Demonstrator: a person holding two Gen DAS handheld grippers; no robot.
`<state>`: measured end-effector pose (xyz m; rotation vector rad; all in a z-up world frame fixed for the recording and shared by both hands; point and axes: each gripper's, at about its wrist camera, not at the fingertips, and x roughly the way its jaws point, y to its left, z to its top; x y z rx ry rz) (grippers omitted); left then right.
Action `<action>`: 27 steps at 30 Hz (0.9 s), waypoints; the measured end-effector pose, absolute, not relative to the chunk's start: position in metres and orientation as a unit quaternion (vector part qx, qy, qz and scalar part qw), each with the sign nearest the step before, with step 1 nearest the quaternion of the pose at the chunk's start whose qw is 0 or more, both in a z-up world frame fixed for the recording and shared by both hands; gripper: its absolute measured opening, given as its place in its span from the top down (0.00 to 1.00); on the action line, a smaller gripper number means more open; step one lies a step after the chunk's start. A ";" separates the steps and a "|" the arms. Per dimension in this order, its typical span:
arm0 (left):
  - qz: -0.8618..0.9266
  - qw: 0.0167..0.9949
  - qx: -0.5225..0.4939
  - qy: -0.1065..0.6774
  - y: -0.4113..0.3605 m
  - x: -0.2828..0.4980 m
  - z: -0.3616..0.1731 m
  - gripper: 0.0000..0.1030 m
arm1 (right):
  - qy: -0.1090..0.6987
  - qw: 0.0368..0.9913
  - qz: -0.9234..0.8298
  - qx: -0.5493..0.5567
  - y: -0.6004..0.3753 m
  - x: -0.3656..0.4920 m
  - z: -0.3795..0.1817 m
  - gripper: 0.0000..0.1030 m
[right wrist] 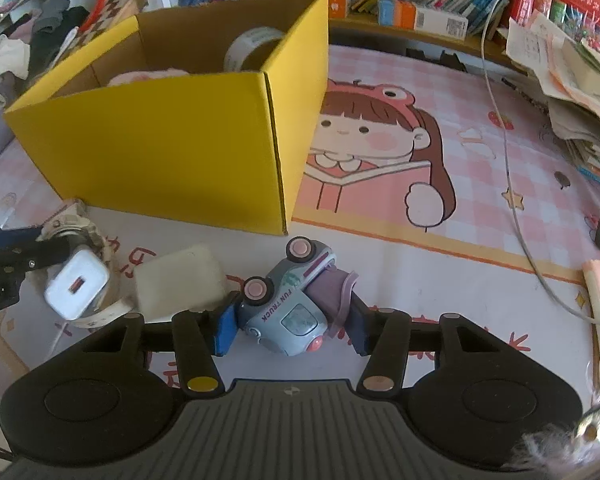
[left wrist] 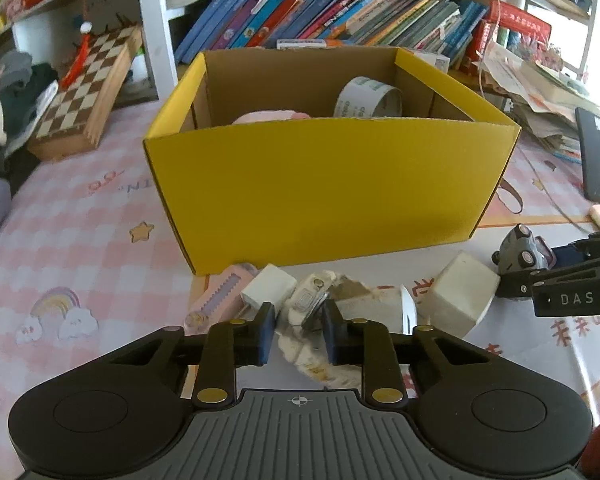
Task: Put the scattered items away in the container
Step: 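Close the left tool on the watch band while the right tool grips the grey car, then lift the watch with the left tool while the right tool carries the car over the box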
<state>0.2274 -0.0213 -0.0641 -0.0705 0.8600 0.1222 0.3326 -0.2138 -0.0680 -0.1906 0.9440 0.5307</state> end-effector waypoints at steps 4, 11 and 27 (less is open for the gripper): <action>0.056 0.914 -0.052 0.398 -0.018 0.218 -0.055 0.80 | 0.437 0.859 0.253 -0.082 -0.218 0.328 -0.061 0.51; 0.034 0.928 -0.056 0.366 -0.019 0.207 -0.040 0.80 | 0.429 0.863 0.254 -0.083 -0.216 0.314 -0.053 0.51; 0.007 0.947 -0.053 0.317 -0.002 0.177 -0.014 0.80 | 0.391 0.879 0.263 -0.081 -0.200 0.272 -0.026 0.51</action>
